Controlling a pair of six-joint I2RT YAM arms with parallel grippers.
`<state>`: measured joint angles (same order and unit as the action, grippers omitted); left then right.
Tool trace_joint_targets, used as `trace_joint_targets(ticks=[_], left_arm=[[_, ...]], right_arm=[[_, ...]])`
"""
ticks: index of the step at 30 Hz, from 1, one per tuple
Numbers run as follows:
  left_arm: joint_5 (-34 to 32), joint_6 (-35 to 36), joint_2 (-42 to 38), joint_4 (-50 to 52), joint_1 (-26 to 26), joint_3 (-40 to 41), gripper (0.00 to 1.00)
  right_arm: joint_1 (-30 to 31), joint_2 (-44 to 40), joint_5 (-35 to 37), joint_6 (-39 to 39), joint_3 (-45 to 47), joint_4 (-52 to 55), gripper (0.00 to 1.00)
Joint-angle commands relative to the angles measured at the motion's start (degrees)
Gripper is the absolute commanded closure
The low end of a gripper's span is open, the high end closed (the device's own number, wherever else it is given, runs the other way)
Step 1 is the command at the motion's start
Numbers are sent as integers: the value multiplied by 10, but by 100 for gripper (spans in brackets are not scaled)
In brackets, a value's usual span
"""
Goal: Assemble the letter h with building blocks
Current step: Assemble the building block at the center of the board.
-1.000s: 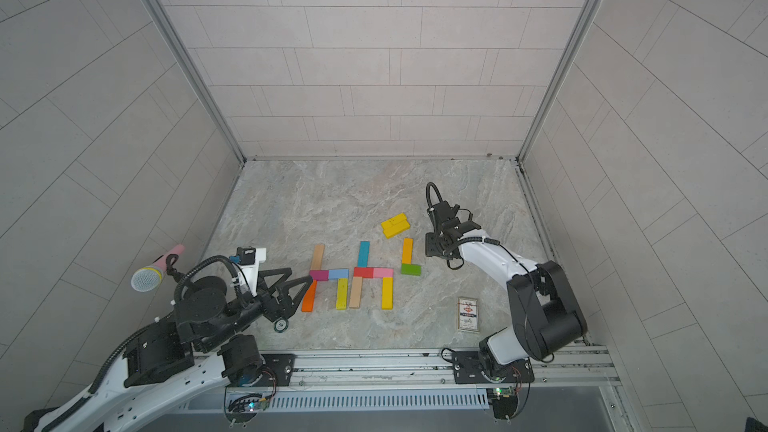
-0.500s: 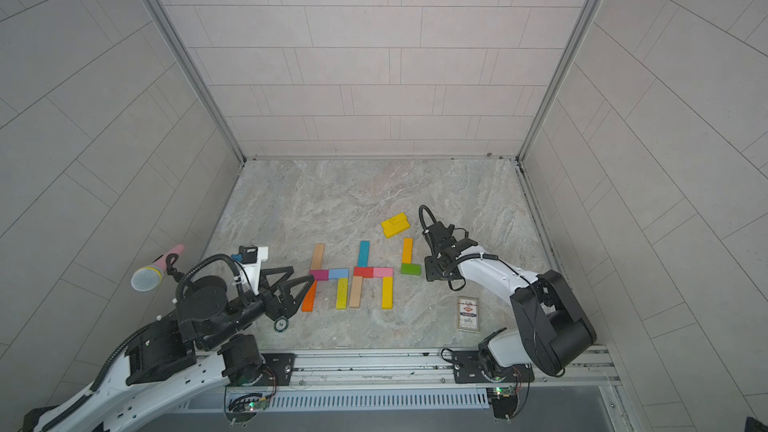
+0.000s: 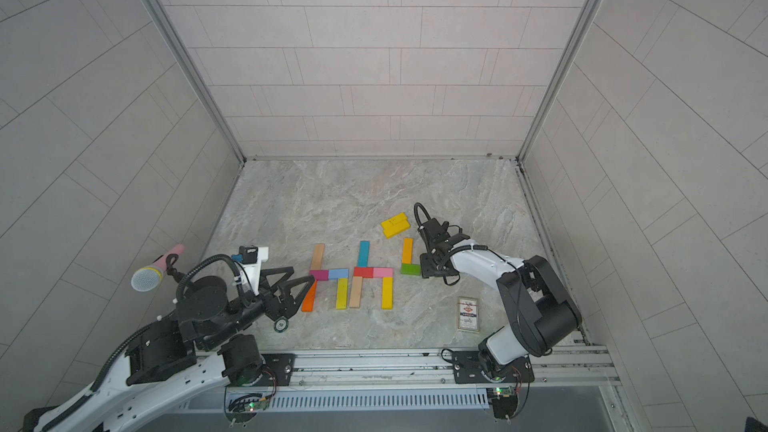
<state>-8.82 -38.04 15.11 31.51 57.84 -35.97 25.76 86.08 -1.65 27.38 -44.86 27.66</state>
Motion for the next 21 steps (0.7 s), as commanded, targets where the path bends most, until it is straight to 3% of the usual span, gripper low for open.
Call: trace_joint_targets(ticks=[1, 11, 21], left_arm=[[-2, 5, 3, -14, 0, 4, 0], [-5, 9, 7, -13, 0, 3, 0], [-4, 8, 8, -11, 0, 2, 0]], right_arm=[[3, 10, -2, -7, -11, 0, 44], [2, 23, 8, 1, -4, 1, 42], [1, 16, 18, 8, -2, 2, 30]])
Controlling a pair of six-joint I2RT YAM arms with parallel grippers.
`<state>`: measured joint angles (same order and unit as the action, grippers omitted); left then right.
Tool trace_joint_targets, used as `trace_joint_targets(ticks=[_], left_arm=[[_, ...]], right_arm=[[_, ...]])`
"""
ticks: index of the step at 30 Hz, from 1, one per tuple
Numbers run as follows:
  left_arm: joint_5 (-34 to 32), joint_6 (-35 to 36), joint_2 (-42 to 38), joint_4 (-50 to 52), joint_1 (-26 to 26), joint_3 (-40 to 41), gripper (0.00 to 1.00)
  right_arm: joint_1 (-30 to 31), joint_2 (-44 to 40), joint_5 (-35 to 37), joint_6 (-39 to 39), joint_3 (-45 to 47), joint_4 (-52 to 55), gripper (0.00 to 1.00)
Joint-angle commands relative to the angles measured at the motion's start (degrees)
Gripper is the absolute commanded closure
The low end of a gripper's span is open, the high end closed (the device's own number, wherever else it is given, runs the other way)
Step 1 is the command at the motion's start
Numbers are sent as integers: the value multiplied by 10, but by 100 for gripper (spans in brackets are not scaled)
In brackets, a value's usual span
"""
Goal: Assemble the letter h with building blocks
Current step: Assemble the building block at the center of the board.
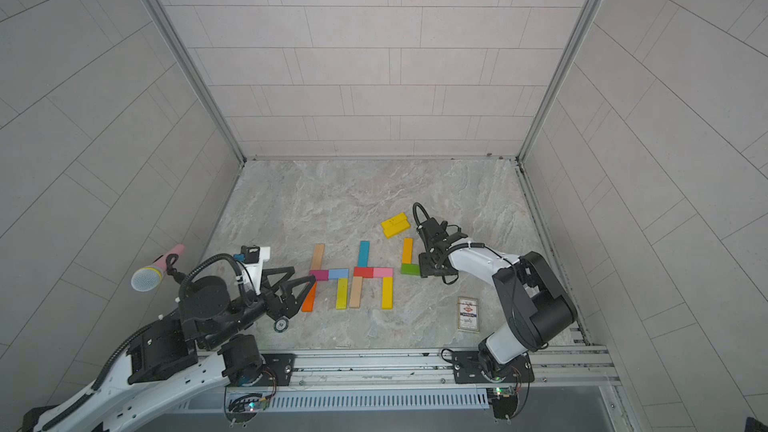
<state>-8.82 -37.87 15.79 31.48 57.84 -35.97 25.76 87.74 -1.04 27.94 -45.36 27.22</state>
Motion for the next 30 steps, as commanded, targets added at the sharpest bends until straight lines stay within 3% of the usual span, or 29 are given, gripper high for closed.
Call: trace_joint_targets(ticks=[1, 8, 15, 22, 30], left_arm=[[-4, 6, 1, -11, 0, 3, 0], [-3, 5, 1, -11, 0, 3, 0], [1, 5, 3, -13, 0, 3, 0], [3, 3, 1, -14, 0, 4, 0], [-1, 3, -5, -1, 0, -4, 0]], right_arm=[[1, -1, 12, 4, 3, 6, 29], [1, -18, 9, 9, 3, 9, 27], [-8, -95, 43, 15, -6, 39, 22], [-90, -83, -81, 37, 32, -28, 20], [-94, -47, -138, 63, 53, -74, 20]])
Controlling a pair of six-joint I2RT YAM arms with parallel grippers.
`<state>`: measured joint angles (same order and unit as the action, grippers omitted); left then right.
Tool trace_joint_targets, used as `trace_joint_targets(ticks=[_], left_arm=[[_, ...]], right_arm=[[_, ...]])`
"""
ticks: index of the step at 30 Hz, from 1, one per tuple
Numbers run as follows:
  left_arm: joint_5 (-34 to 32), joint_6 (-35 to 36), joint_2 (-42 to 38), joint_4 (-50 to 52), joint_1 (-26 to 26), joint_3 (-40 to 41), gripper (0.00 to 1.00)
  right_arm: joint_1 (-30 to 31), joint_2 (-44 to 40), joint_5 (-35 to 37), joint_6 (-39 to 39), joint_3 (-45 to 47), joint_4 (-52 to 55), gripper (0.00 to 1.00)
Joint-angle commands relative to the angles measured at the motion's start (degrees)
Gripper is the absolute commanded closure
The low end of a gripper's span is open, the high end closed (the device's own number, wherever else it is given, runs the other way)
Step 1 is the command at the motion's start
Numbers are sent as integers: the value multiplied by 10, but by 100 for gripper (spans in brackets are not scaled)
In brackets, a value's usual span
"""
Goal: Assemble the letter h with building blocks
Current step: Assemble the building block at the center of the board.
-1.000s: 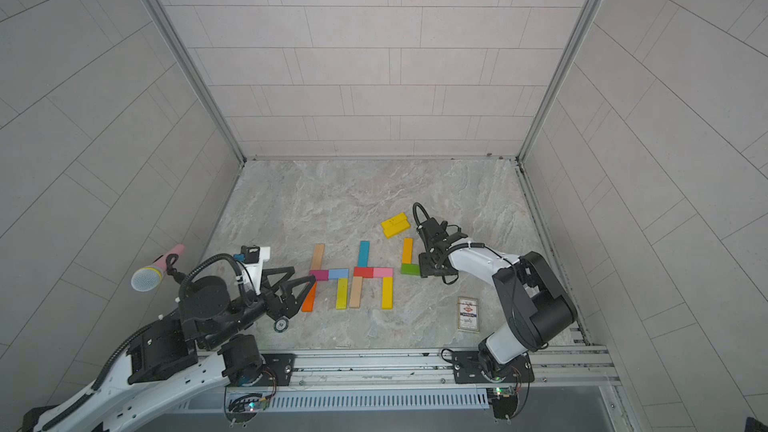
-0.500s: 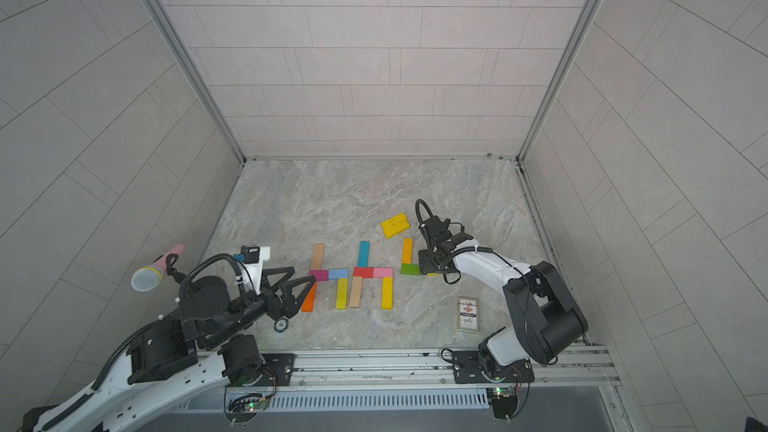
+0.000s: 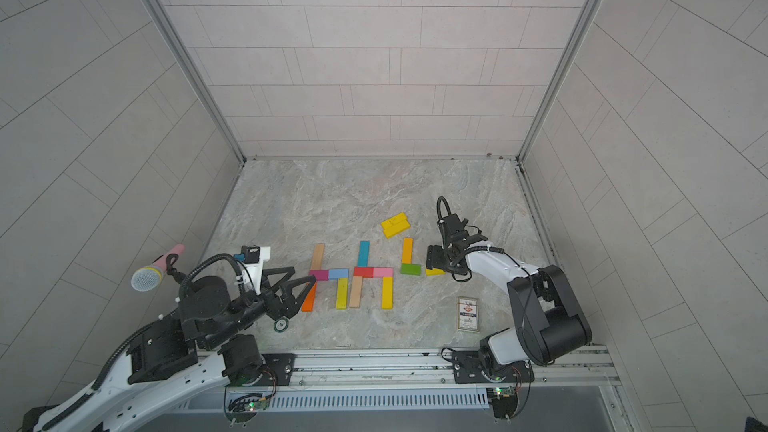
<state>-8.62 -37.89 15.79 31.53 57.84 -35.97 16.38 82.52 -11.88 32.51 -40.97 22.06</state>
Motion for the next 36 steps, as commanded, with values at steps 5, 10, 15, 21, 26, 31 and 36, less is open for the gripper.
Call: trace_joint_targets(ticks=[5, 10, 15, 21, 26, 31, 36], left_arm=[[-5, 4, -6, -3, 0, -3, 0], [-1, 5, 2, -9, 0, -2, 0], [1, 5, 5, -11, 0, -1, 0], [0, 5, 5, -14, 0, 0, 0], [2, 4, 7, -15, -1, 1, 0], [0, 3, 5, -14, 0, 3, 0], [-1, 3, 4, -13, 0, 3, 0]], right_arm=[[0, 5, -42, 30, 22, -33, 20], [1, -5, -44, 42, 29, -33, 21], [6, -25, -31, 67, 47, -36, 21], [11, -45, -12, 97, 69, -43, 21], [22, -43, -10, 102, 67, -51, 21], [33, -31, -10, 98, 59, -54, 21], [42, -26, -9, 104, 58, -58, 21]])
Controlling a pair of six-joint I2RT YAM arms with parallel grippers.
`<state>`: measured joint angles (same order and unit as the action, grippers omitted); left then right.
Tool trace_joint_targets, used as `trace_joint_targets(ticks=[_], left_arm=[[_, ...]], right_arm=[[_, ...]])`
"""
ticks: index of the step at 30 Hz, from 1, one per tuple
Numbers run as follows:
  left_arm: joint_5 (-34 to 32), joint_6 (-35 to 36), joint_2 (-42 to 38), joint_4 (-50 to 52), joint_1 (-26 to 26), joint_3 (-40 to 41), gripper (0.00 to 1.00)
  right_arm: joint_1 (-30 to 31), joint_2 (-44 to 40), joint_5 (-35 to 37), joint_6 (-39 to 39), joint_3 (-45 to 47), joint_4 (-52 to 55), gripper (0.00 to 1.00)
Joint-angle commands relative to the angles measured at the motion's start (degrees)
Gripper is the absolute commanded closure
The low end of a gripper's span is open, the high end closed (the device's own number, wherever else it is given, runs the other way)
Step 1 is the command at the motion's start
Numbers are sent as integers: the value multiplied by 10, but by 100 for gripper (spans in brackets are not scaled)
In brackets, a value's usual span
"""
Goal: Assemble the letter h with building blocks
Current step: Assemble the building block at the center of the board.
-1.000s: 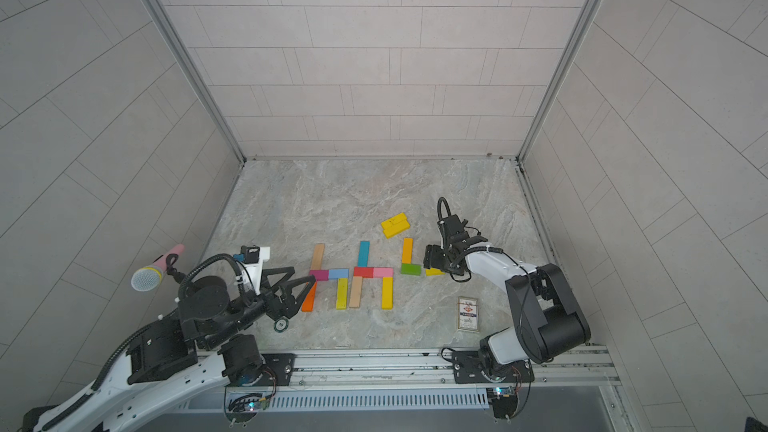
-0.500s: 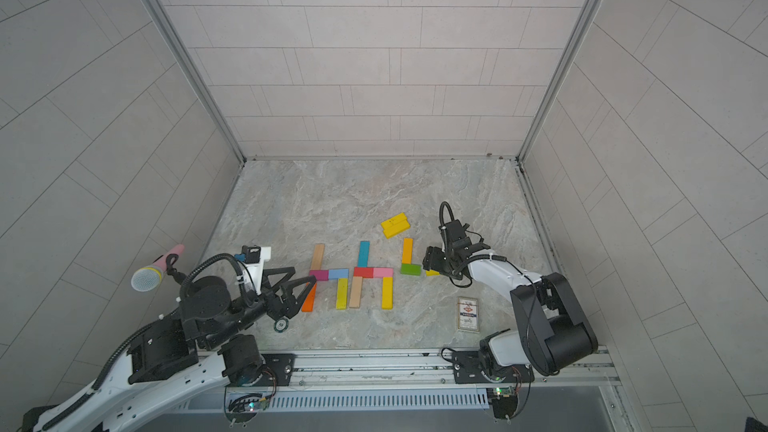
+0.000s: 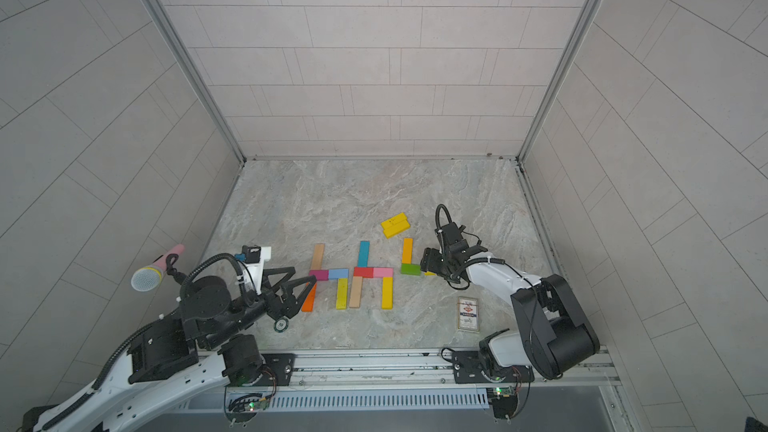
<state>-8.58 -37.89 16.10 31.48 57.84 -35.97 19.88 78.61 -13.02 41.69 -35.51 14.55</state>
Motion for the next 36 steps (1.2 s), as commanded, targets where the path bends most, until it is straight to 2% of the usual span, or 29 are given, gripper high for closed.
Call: trace_joint_targets(ticks=[1, 27, 36], left_arm=[[-1, 3, 2, -12, 0, 4, 0], [-1, 3, 1, -11, 0, 6, 0], [-3, 2, 1, -7, 0, 3, 0]], right_arm=[[9, 13, 3, 13, 3, 18, 21], [31, 24, 10, 25, 0, 9, 21], [30, -6, 35, 9, -51, 57, 18]])
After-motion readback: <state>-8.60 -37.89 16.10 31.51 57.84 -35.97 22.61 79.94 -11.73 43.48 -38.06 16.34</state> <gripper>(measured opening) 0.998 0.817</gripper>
